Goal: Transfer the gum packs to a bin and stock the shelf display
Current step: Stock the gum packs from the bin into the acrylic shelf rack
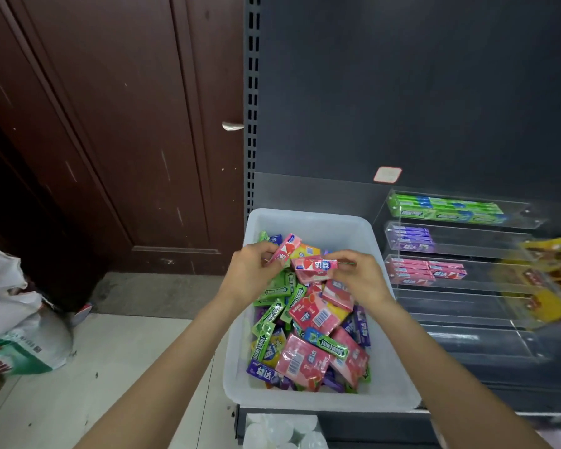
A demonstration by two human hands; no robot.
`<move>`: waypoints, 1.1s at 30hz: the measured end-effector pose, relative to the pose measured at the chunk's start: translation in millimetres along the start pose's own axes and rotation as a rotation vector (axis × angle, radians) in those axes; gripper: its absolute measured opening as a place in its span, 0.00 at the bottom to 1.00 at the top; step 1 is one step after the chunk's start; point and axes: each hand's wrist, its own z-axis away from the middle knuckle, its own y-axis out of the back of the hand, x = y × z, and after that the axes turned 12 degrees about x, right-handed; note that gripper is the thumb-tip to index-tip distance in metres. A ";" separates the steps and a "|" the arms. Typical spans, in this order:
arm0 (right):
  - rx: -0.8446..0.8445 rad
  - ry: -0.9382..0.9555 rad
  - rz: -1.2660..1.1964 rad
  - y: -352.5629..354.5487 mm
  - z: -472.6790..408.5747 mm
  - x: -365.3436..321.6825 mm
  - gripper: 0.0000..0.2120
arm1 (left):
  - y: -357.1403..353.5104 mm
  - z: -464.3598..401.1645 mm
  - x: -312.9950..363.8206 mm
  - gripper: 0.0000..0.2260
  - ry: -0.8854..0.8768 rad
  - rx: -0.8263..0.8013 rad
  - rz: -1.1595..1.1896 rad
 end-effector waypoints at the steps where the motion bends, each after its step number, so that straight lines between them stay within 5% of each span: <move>1: 0.026 -0.029 -0.067 10.0 1.3 -1.7 0.13 | -7.3 -1.1 10.3 0.04 -0.010 -0.012 0.016; 11: 0.225 -0.147 -0.356 129.1 -2.1 25.0 0.11 | -102.8 -5.0 100.4 0.05 -0.112 -0.062 -0.003; 20: 0.166 -0.322 -0.610 254.7 -37.9 73.9 0.06 | -226.0 2.9 174.1 0.07 -0.105 -0.050 -0.034; 25: -0.034 -0.331 -0.550 294.5 -61.7 94.4 0.25 | -268.4 8.8 195.2 0.08 -0.058 -0.043 -0.025; 33: 0.025 -0.154 -0.202 299.1 -83.8 103.2 0.10 | -273.1 5.6 203.5 0.06 0.009 0.022 -0.062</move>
